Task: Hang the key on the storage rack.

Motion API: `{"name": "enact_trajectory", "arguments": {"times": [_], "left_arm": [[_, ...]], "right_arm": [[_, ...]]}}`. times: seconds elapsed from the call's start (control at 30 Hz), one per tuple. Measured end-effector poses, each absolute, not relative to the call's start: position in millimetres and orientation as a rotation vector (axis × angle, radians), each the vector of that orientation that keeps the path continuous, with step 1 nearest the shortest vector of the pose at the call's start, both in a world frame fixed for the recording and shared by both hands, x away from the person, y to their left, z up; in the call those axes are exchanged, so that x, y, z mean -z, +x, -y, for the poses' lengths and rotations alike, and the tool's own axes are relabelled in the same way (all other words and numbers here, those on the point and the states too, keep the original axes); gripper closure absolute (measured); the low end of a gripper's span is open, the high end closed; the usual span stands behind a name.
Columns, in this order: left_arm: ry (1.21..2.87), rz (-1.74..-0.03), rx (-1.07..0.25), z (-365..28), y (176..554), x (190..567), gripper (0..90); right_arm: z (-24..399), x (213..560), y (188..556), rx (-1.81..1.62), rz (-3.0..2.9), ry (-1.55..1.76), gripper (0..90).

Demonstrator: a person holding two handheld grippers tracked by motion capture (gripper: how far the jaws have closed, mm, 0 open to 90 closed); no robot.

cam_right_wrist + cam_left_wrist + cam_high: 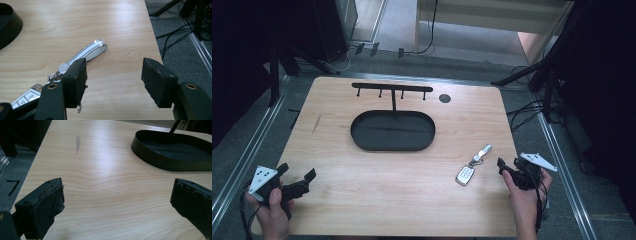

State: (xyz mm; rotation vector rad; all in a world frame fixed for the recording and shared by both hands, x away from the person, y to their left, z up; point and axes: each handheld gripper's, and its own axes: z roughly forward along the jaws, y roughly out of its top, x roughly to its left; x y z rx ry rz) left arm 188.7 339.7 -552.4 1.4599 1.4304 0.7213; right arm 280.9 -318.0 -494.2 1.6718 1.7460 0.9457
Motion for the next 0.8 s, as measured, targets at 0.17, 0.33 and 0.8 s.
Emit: {"name": "enact_trajectory", "arguments": {"times": [0.17, 0.33, 0.8], "left_arm": [[1.491, -1.422, -0.745, -336.1, 188.8, 551.9, 0.0], [1.527, -1.411, -0.772, -331.3, 189.4, 551.6, 0.0], [1.529, -1.412, -0.761, -331.9, 190.1, 551.6, 0.0]], "right_arm": [[315.4, 484.2, 299.0, -0.873, -1.802, 1.754, 37.3], [308.2, 469.5, 324.7, -0.784, -1.849, 1.924, 37.9], [257.1, 487.1, 357.6, -0.582, -2.088, 2.01, 59.2]]}}
